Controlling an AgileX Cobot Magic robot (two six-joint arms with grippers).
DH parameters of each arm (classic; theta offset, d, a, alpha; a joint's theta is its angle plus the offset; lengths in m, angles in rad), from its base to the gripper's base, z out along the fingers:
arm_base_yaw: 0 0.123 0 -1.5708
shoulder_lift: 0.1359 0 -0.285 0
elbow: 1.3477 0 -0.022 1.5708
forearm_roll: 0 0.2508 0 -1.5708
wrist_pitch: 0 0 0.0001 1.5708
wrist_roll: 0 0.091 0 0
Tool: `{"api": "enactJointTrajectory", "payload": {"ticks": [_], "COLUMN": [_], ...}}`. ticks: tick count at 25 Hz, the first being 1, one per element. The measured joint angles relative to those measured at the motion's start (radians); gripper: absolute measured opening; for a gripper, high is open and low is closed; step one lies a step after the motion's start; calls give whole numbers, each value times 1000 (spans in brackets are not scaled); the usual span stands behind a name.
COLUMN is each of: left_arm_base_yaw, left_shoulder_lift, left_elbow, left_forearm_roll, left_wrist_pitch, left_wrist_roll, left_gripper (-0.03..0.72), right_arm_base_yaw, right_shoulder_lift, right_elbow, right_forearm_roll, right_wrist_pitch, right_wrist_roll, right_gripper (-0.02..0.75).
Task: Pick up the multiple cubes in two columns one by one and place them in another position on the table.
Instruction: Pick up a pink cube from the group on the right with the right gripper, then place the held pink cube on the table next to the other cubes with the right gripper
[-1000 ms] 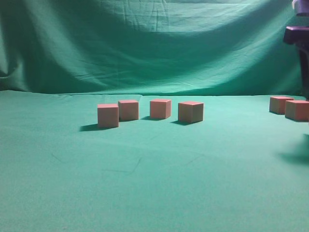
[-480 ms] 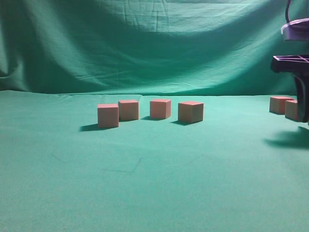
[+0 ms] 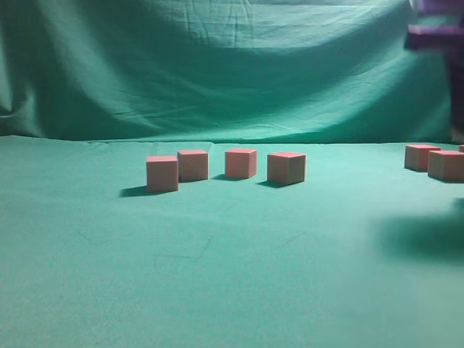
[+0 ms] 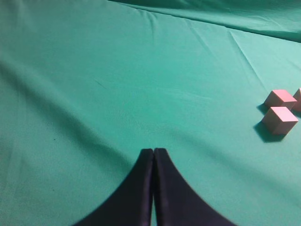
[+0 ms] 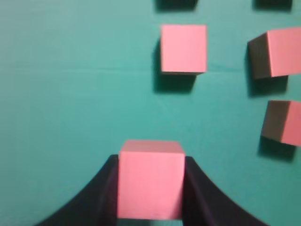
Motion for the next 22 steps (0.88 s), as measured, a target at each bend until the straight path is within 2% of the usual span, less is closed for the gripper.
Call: {"api": "enactJointTrajectory", "payload": {"ticks": [3, 8, 14, 22], "left_arm_base_yaw": [0, 0, 0, 0], "left_shoulder_lift": [0, 0, 0, 0], "left_elbow": [0, 0, 0, 0], "left_forearm_roll": [0, 0, 0, 0], "left_wrist_pitch": [0, 0, 0, 0], "left_wrist_roll": [0, 0, 0, 0], "left_gripper": [0, 0, 0, 0], "right_arm_base_yaw": [80, 270, 464, 549], "right_shoulder_lift": [-96, -190, -142, 112], "right_elbow": [-29, -35, -56, -268], "right_forearm_roll": [2, 10, 107, 171], "right_wrist_pitch": [80, 134, 98, 131], "right_wrist_roll": [-23, -24, -106, -207], "right_gripper": [262, 262, 262, 262]}}
